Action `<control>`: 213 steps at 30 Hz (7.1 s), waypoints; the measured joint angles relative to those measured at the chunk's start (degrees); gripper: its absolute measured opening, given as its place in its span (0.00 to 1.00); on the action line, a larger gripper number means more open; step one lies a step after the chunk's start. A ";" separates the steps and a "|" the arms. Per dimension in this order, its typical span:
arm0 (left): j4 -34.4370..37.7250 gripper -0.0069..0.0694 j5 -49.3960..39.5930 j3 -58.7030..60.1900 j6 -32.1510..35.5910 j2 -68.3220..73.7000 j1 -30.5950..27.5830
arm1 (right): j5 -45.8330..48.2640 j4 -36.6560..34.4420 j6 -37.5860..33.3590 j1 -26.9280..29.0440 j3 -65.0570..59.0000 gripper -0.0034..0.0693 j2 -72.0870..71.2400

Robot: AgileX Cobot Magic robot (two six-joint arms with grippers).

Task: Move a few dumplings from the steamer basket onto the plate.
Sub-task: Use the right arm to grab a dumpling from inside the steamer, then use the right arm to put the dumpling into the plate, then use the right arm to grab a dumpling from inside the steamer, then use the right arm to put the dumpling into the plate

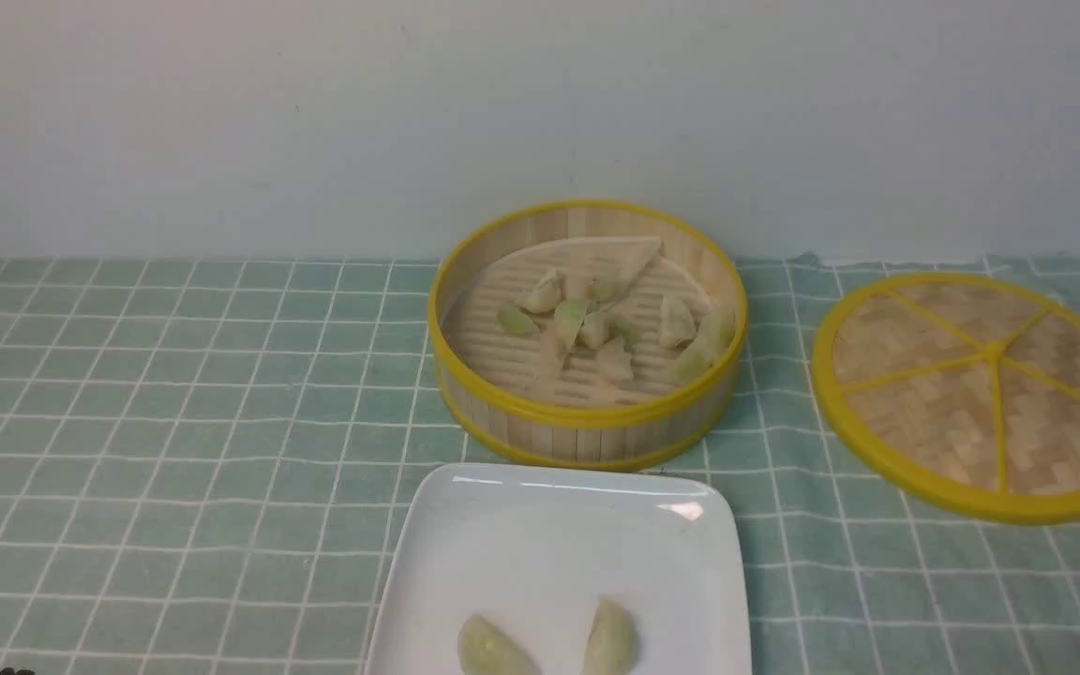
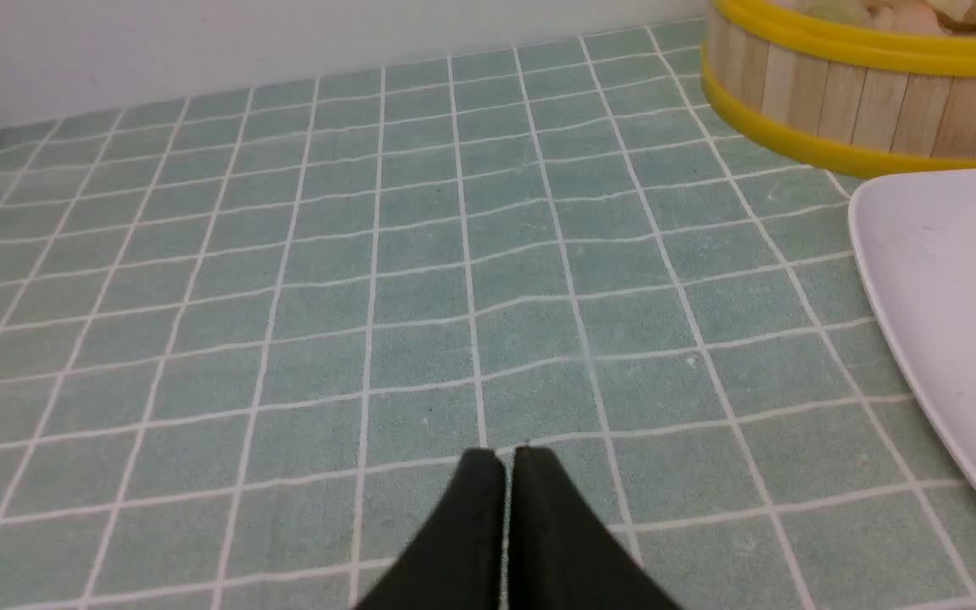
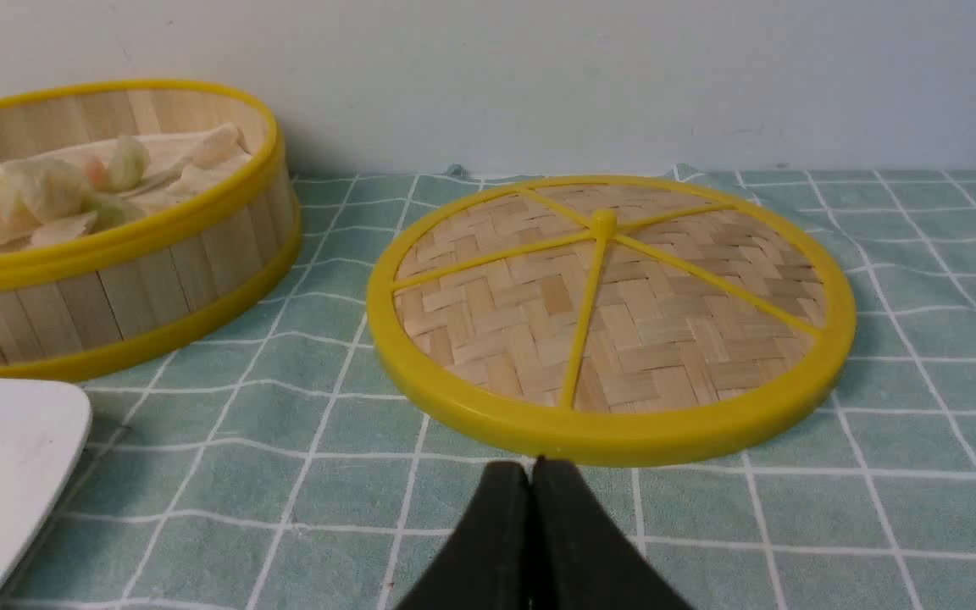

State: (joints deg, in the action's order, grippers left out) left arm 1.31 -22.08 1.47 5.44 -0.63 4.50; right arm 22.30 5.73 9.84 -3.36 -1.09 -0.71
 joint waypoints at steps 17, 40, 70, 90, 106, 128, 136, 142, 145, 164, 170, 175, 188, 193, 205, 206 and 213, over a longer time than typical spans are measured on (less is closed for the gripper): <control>0.00 0.08 0.00 0.00 0.00 0.00 0.00 | 0.00 0.00 0.00 0.00 0.00 0.03 0.00; 0.00 0.08 0.00 0.00 0.00 0.00 0.00 | -28.69 -35.26 14.47 -1.42 2.54 0.03 0.00; 0.00 0.08 0.00 0.00 0.00 0.00 0.00 | 37.36 -11.20 -15.88 -21.54 88.64 0.07 96.90; 0.00 0.08 0.00 0.00 0.00 0.00 0.00 | 26.23 3.43 -12.40 -23.44 108.87 0.77 128.74; 0.00 0.08 0.00 0.00 0.00 0.00 0.00 | 25.38 2.31 -9.04 -22.13 109.51 0.44 132.80; 0.00 0.08 0.00 0.00 0.00 0.00 0.00 | 48.29 -24.68 -22.82 -23.76 98.59 0.44 101.94; 0.00 0.08 0.00 0.00 0.00 0.00 0.00 | 33.88 -23.66 -23.73 -31.64 74.43 0.44 102.02; 0.00 0.08 0.00 0.00 0.00 0.00 0.00 | 25.53 -21.42 -23.77 -32.12 72.84 0.45 107.47; 0.00 0.08 0.00 0.00 0.00 0.00 0.00 | 28.30 -21.24 -23.70 -32.12 74.66 0.65 109.13; 0.00 0.08 0.00 0.00 0.00 0.00 0.00 | 40.86 -13.85 -19.18 -23.21 114.48 0.86 126.54; 0.00 0.08 0.00 0.00 0.00 0.00 0.00 | 41.74 -15.71 -19.18 -23.27 116.20 0.86 133.12; 0.00 0.08 0.00 0.00 0.00 0.00 0.00 | 40.90 -16.83 -19.18 -23.27 116.40 0.81 135.13; 0.00 0.08 0.00 0.00 0.00 0.00 0.00 | 48.26 -16.92 -17.27 -23.27 118.32 0.33 125.98; 0.00 0.08 0.00 0.00 0.00 0.00 0.00 | 48.26 -18.24 -16.46 -24.05 109.12 0.33 113.24; 0.00 0.08 0.00 0.00 0.00 0.00 0.00 | 33.79 -20.44 -18.19 -31.16 78.20 0.33 108.51; 0.00 0.08 0.00 0.00 0.00 0.00 0.00 | 31.90 -21.22 -18.19 -31.16 77.85 0.35 109.37; 0.00 0.08 0.00 0.00 0.00 0.00 0.00 | 26.85 -27.92 -21.47 -31.16 77.54 0.74 111.94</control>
State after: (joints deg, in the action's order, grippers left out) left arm 1.31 -22.08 1.47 5.44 -0.63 4.50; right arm 49.15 -22.20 -11.63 -34.51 76.45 111.23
